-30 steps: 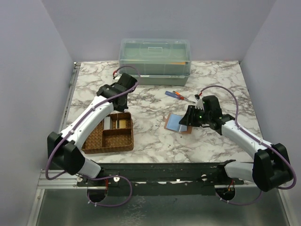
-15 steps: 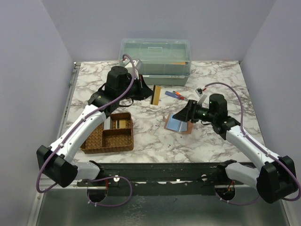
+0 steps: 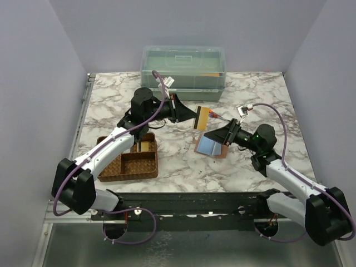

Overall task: Put the credit cards into the card holder
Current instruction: Pick up the credit card from the storage box.

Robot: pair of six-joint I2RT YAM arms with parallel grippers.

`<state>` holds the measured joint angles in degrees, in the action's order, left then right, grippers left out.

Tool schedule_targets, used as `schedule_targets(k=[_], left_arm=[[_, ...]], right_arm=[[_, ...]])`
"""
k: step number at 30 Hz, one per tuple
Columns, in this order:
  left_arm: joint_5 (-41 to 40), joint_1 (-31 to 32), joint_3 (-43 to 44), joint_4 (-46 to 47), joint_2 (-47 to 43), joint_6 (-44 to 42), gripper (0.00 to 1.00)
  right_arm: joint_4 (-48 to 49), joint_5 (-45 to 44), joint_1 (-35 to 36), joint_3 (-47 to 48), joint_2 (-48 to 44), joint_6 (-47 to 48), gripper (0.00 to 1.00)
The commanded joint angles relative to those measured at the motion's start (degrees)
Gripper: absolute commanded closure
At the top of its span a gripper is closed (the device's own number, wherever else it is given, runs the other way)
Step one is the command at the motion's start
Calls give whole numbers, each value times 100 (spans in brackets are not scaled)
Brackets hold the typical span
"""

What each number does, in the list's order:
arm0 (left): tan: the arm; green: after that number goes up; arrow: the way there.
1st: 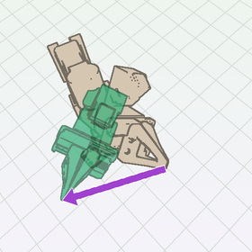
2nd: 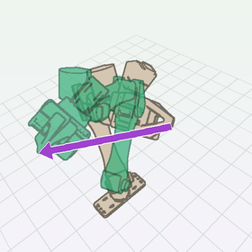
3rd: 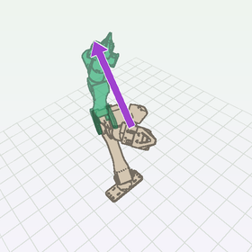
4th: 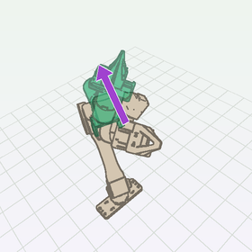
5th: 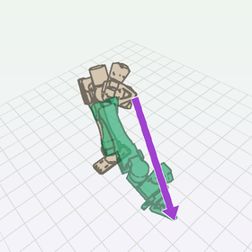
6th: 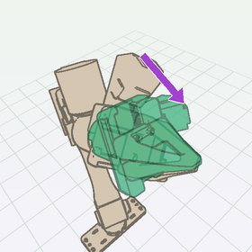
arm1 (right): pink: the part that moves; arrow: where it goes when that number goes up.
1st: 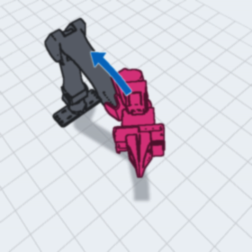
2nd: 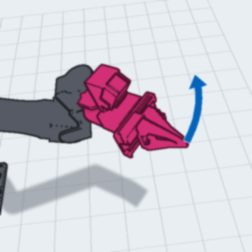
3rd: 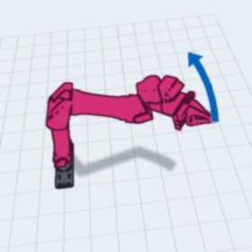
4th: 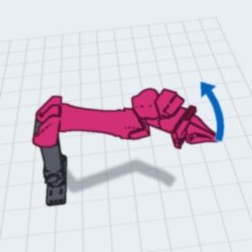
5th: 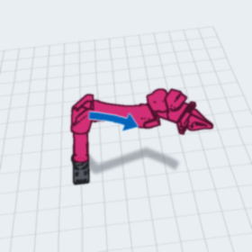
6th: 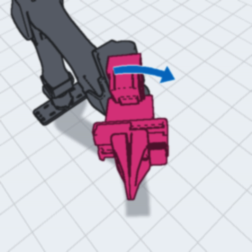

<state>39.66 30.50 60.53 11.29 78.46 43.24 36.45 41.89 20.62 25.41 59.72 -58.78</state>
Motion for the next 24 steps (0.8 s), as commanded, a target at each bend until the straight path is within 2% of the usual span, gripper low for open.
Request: schedule_targets(k=[1,11,17,21,24], left_arm=[[363,2,-265,1254,84,698,100],[477,8,-637,1887,158,1203,100],[415,54,-837,2050,63,1357,100],[336,112,-906,2085,81,1377,100],[340,155,-895,2105,164,1414,100]], right_arm=[[1157,-150,21,-253,-38,-497,45],[1976,-431,21,-426,109,-860,56],[2102,-418,21,-293,408,-966,63],[2339,-332,21,-304,531,-1115,75],[2306,-390,25,-351,489,-1118,90]])
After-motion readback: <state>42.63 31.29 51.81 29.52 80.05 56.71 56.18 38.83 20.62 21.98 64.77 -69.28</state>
